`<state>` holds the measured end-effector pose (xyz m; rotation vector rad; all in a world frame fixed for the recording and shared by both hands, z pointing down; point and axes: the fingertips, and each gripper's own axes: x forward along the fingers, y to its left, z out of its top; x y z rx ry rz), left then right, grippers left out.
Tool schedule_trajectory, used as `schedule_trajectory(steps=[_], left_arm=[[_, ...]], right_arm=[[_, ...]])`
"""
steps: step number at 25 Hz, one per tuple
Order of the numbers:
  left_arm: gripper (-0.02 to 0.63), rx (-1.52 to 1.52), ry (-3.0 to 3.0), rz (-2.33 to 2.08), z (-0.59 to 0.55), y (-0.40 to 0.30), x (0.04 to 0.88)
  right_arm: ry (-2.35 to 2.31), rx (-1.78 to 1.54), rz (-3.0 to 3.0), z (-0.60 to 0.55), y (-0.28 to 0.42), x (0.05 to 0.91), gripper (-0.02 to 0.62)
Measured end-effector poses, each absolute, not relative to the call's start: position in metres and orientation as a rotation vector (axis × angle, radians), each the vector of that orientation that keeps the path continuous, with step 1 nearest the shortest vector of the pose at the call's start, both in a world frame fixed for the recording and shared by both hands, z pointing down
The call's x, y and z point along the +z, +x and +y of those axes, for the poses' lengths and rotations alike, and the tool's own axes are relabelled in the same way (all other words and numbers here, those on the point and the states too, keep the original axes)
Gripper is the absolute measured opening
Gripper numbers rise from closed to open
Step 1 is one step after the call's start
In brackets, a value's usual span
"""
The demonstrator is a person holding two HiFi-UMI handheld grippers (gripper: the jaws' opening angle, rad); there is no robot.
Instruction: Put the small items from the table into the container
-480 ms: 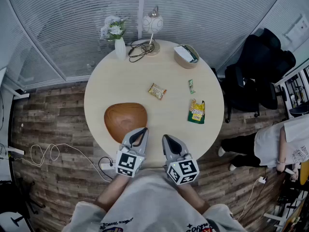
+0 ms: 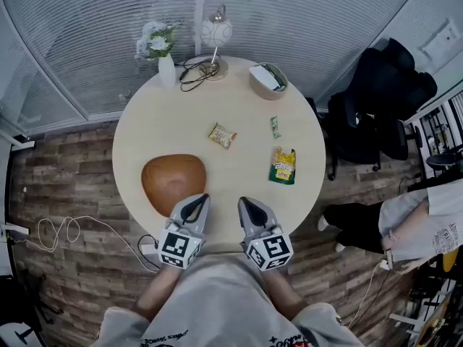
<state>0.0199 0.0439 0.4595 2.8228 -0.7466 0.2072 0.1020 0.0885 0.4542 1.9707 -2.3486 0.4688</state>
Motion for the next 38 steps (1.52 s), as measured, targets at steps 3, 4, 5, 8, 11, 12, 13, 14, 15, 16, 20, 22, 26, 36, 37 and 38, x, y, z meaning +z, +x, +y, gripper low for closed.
schedule_trajectory(steps=[3, 4, 5, 8, 11, 12, 13, 14, 15, 16, 20, 22, 26, 36, 37, 38], left_arm=[[-0.006, 0.203, 2.815, -0.725, 0.045, 0.018, 0.461], [-0.006, 0.209, 2.808, -0.717, 0.045, 0.019, 0.462], [-0.006, 0.216, 2.799, -0.708, 0.046, 0.021, 0.463], [-0.005, 0.252, 2.794, -0.700, 0.049, 0.028, 0.468], [-0.005, 0.296, 2.802, -0.710, 0.050, 0.029, 0.474], [-0.005, 0.309, 2.798, -0.718, 0.050, 0.028, 0.476], [-0.005, 0.320, 2.793, -0.728, 0.049, 0.028, 0.477], [-0.005, 0.332, 2.786, -0.740, 0.048, 0.027, 0.479], [-0.005, 0.345, 2.778, -0.753, 0.047, 0.026, 0.481], [-0.005, 0.360, 2.771, -0.767, 0.046, 0.025, 0.482], [-0.005, 0.417, 2.740, -0.824, 0.045, 0.022, 0.487], [-0.005, 0.452, 2.723, -0.852, 0.044, 0.020, 0.490], [-0.005, 0.486, 2.708, -0.904, 0.038, 0.025, 0.497], [-0.005, 0.477, 2.666, -0.953, 0.036, 0.004, 0.504], [-0.005, 0.475, 2.664, -0.955, 0.035, 0.003, 0.505], [-0.005, 0.472, 2.663, -0.956, 0.035, 0.002, 0.505]], right_arm=[[1.990, 0.448, -2.280, 0.077, 0.143, 0.472, 0.003], [1.999, 0.445, -2.235, 0.073, 0.162, 0.480, 0.003], [2.008, 0.446, -2.181, 0.070, 0.184, 0.489, 0.003], [2.039, 0.458, -1.991, 0.060, 0.248, 0.522, 0.003], [2.048, 0.478, -1.811, 0.049, 0.302, 0.556, 0.027], [2.046, 0.486, -1.764, 0.044, 0.316, 0.566, 0.056], [2.044, 0.493, -1.721, 0.039, 0.329, 0.575, 0.115], [2.043, 0.502, -1.682, 0.032, 0.341, 0.583, 0.147], [2.042, 0.515, -1.650, 0.025, 0.352, 0.592, 0.201], [2.041, 0.536, -1.624, 0.018, 0.361, 0.600, 0.275], [2.042, 0.704, -1.545, -0.003, 0.383, 0.637, 0.437], [2.031, 0.810, -1.511, -0.007, 0.388, 0.659, 0.470], [1.993, 0.910, -1.434, -0.008, 0.400, 0.686, 0.489], [1.877, 0.930, -1.397, 0.002, 0.370, 0.693, 0.280], [1.855, 0.916, -1.405, 0.001, 0.366, 0.691, 0.263], [1.843, 0.904, -1.418, -0.001, 0.362, 0.689, 0.237]])
